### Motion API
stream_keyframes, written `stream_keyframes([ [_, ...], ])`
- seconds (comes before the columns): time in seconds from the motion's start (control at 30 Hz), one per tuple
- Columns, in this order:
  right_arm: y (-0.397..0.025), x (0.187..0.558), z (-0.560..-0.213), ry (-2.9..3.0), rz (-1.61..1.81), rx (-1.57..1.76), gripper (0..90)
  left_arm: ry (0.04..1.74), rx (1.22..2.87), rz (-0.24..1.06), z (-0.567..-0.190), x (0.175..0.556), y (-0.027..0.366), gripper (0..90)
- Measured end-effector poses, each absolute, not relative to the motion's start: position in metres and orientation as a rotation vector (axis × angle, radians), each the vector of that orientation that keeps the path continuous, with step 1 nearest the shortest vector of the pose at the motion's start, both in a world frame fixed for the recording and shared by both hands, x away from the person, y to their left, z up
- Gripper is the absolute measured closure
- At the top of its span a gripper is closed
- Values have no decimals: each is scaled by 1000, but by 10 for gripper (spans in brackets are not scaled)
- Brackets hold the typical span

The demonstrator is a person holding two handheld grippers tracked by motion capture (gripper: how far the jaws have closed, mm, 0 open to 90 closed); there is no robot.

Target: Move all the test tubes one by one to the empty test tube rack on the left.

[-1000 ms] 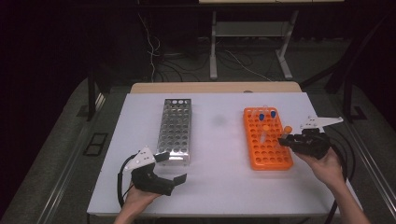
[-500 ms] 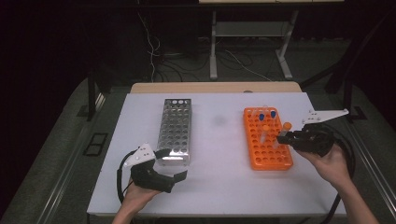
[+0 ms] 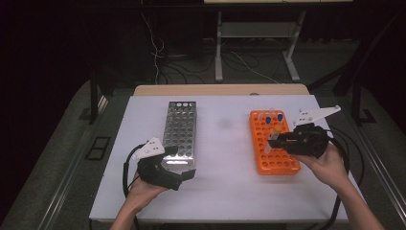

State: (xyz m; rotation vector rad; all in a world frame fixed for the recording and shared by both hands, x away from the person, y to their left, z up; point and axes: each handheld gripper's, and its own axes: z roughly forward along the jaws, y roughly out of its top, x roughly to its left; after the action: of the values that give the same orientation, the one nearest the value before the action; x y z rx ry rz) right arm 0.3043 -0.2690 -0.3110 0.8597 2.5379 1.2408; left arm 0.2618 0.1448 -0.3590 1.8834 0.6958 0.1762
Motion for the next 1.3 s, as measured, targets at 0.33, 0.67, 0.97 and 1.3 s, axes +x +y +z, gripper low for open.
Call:
stream_keyframes([
  [0.33, -243, 310, -309, 2589, 1247, 800, 737, 645, 1939, 154, -339, 277, 127, 0],
  [0.67, -222, 316, -311, 2630, 1247, 757, 738, 591, 1984, 159, -318, 290, 108, 0],
  [0.97, -202, 321, -313, 2673, 1233, 713, 737, 553, 2028, 146, -305, 304, 95, 18],
  [1.3, -182, 326, -316, 2707, 1230, 666, 738, 515, 2095, 112, -300, 318, 79, 65],
])
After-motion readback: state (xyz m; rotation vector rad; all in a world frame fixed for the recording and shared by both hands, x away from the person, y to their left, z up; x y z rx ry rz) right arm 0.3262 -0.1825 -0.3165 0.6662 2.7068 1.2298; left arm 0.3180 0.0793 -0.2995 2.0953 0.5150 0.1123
